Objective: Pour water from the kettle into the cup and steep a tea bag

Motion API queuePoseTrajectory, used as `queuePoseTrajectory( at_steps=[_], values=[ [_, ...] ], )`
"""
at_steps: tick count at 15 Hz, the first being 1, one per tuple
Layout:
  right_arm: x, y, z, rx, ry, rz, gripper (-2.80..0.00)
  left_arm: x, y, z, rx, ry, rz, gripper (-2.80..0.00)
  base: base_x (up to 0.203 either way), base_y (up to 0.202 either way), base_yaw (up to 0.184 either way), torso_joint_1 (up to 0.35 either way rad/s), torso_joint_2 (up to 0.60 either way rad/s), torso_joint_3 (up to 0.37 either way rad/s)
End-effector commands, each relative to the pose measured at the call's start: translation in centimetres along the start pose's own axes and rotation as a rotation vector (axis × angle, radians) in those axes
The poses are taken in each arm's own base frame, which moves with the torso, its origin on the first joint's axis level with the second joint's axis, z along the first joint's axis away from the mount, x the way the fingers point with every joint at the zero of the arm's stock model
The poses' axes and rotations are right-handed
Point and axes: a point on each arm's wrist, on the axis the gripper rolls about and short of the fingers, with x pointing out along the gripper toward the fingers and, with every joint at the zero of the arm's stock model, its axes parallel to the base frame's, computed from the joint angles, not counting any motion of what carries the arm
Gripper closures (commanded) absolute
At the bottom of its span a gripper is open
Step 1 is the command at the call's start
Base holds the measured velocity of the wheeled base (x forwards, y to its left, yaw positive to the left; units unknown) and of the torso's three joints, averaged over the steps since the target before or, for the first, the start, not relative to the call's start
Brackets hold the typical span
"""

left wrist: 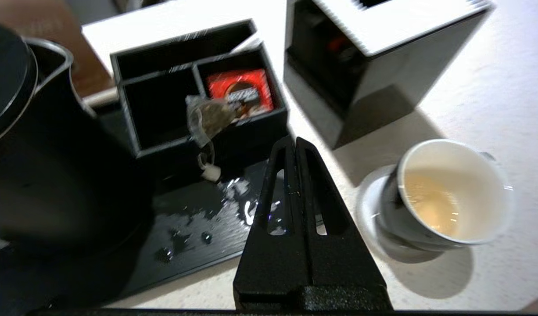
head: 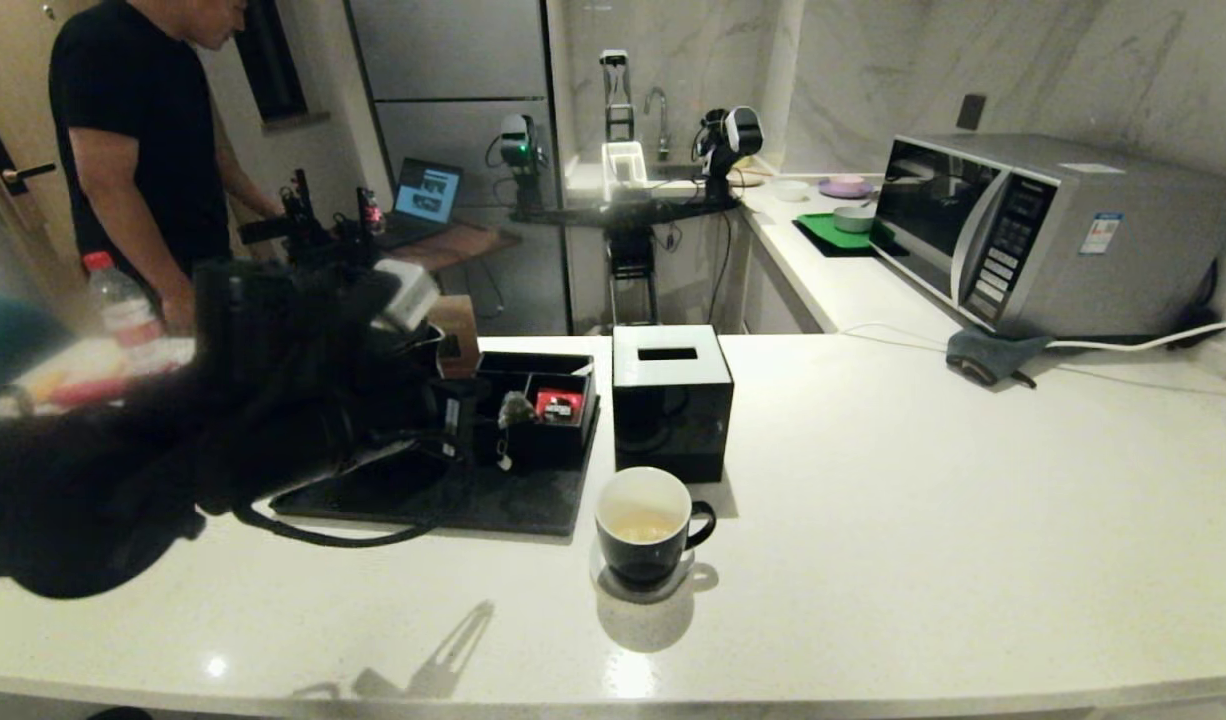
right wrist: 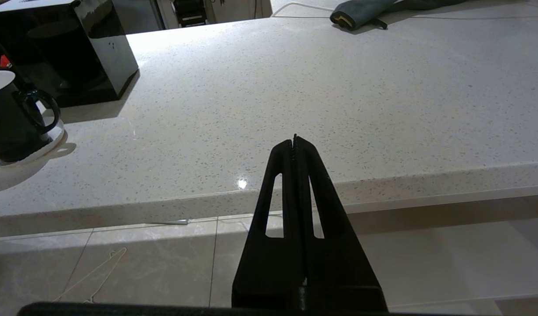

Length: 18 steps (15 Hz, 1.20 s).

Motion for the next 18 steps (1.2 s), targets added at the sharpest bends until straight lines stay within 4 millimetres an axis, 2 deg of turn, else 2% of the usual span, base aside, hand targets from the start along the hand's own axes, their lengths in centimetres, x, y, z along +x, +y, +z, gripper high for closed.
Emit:
queuePoseTrajectory(
  at_steps=[1,5,8,13,18],
  values=[
    [0.0,0.0,0.0,0.000,0.001,0.000,0.00,1.7,0.2,0.8,-0.006,0.071,0.007,0.00,0.000,0.000,0.000,0.000,0.00,0.000],
    [0.0,0.0,0.0,0.000,0.001,0.000,0.00,4.8,0.6,1.5,-0.011,0.161,0.042,0.00,0.000,0.000,0.000,0.000,0.00,0.000],
    [0.0,0.0,0.0,0.000,0.001,0.000,0.00,7.2,1.0,1.5,-0.005,0.174,0.129,0.00,0.000,0.000,0.000,0.000,0.00,0.000],
    [0.0,0.0,0.0,0.000,0.001,0.000,0.00,10.6,1.6,1.4,-0.008,0.176,0.145,0.00,0.000,0.000,0.000,0.000,0.00,0.000],
    [0.0,0.0,0.0,0.000,0.001,0.000,0.00,12.1,2.8,1.4,-0.020,0.181,0.168,0.00,0.000,0.000,0.000,0.000,0.00,0.000]
  ],
)
